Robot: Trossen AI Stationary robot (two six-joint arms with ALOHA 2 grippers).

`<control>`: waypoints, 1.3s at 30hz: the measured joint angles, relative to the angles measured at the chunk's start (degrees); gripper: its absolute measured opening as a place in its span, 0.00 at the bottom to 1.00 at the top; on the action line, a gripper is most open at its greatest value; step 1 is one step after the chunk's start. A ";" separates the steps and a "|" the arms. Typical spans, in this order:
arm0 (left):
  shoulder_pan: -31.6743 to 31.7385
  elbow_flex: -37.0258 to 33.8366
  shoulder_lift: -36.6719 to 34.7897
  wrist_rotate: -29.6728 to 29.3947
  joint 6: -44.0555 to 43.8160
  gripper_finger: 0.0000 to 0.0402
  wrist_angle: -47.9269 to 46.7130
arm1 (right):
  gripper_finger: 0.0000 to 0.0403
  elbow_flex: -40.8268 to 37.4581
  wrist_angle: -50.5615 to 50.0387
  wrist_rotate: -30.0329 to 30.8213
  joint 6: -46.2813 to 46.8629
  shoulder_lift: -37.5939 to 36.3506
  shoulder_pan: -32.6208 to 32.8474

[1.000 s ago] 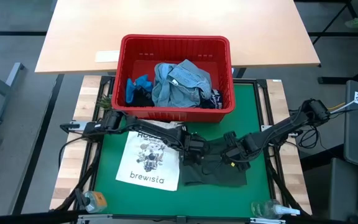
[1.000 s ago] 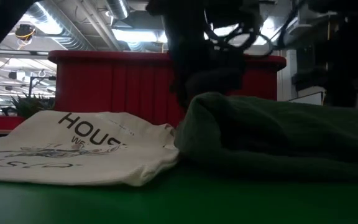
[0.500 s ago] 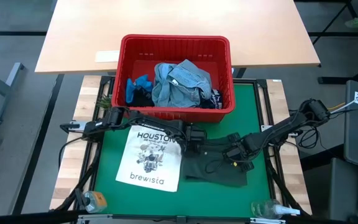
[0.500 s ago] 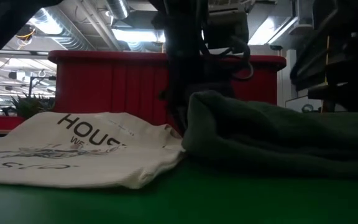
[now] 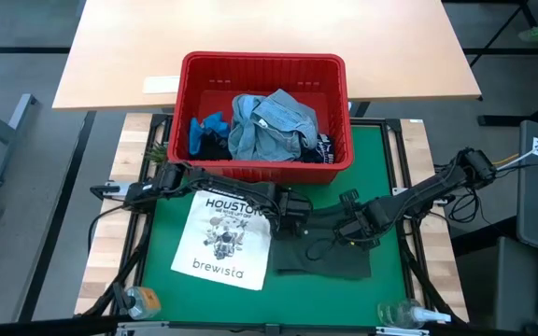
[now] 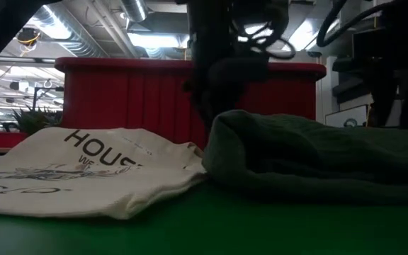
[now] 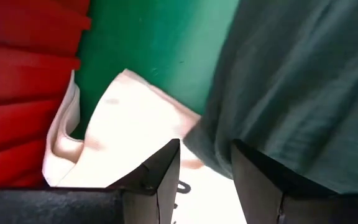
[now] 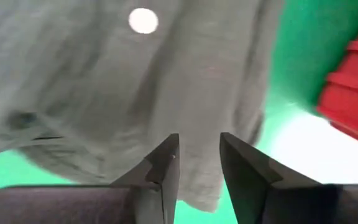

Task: Fold Laundry from Bin
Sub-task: Fold the green t-shirt

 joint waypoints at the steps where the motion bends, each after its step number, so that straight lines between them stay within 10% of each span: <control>1: -0.32 0.75 0.00 0.01 0.02 0.34 -0.37 | 0.29 0.00 0.02 1.26 0.06 0.00 0.00; 24: -6.97 3.92 -0.11 1.50 1.47 0.34 0.21 | 0.29 -12.15 4.59 6.35 6.18 -0.02 0.00; 39: -11.06 3.92 -0.11 7.25 1.49 0.34 2.37 | 0.29 -1.33 -8.01 8.08 6.51 0.00 0.00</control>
